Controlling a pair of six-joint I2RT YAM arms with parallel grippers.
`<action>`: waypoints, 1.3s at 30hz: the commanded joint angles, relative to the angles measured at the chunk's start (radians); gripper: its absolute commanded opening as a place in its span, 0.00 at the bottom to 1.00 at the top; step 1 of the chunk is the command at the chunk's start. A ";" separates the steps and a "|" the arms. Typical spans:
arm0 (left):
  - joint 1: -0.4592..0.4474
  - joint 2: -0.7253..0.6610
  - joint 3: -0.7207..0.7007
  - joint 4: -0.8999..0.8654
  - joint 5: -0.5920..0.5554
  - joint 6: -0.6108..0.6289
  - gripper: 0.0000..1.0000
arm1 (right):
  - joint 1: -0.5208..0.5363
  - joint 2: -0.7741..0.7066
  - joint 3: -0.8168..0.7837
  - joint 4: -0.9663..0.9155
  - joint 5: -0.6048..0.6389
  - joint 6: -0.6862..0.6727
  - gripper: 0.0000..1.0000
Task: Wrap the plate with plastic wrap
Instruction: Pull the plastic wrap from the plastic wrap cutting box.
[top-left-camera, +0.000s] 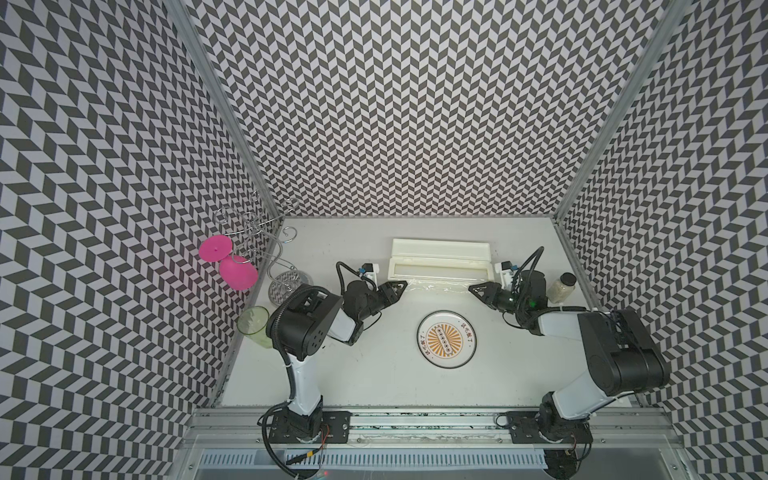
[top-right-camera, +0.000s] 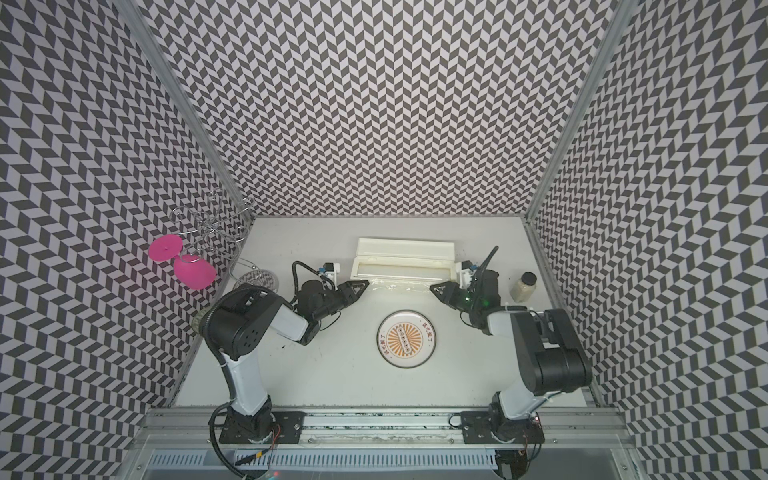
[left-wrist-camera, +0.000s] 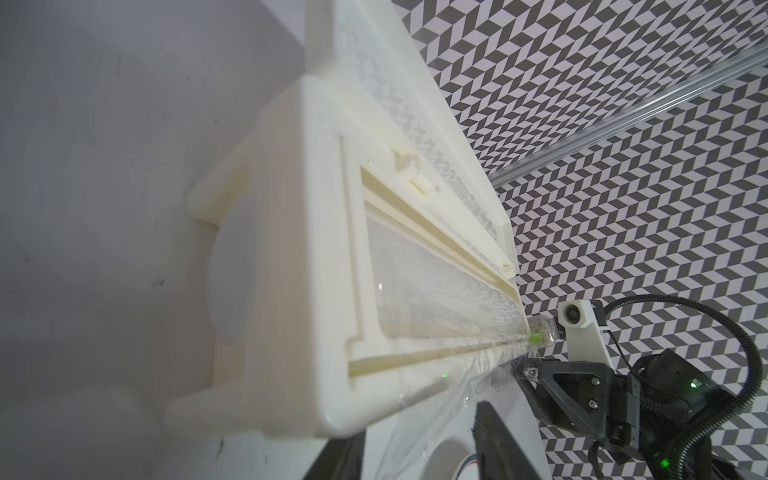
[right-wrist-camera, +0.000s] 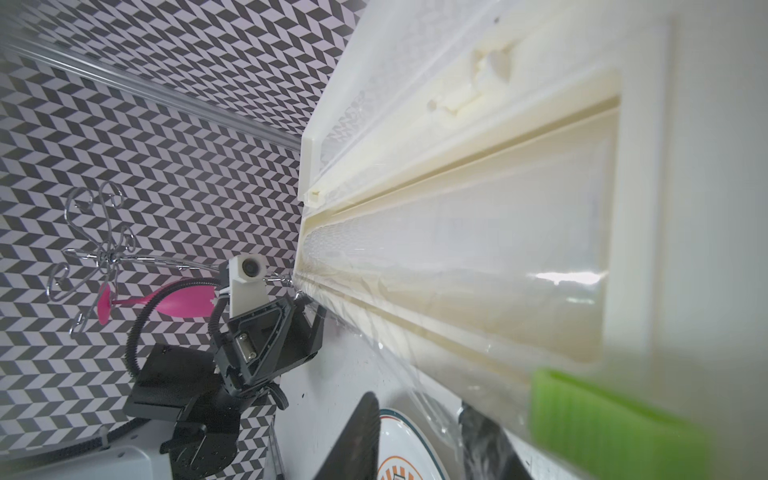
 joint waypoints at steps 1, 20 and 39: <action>0.015 0.003 0.005 0.091 0.016 -0.068 0.29 | -0.010 -0.041 -0.006 0.054 -0.018 0.010 0.25; 0.092 -0.191 0.357 -0.480 0.120 -0.112 0.00 | -0.059 -0.096 0.308 -0.058 -0.098 0.237 0.00; 0.145 -0.390 0.718 -0.921 0.172 0.033 0.00 | -0.062 -0.273 0.522 -0.281 -0.119 0.228 0.00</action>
